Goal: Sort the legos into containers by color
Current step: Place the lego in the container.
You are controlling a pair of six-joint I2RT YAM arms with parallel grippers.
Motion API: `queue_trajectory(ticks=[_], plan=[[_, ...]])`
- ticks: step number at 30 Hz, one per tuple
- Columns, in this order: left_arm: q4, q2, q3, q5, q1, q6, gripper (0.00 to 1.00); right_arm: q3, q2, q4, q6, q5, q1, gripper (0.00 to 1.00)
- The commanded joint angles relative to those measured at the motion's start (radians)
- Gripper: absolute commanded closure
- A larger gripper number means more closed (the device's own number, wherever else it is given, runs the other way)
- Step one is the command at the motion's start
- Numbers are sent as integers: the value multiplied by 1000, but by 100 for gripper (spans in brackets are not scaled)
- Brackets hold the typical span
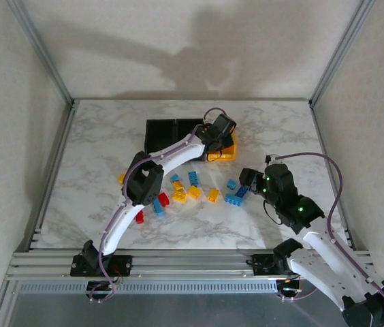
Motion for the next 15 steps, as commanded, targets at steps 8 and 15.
queue_trajectory(ticks=[8, 15], plan=[[-39, -34, 42, -2, 3, 58, 44, -7, 26, 14, 11, 4, -7, 39], [-4, -194, -52, 14, -2, 109, 42, 50, 45, 24, -4, -34, -7, 36]])
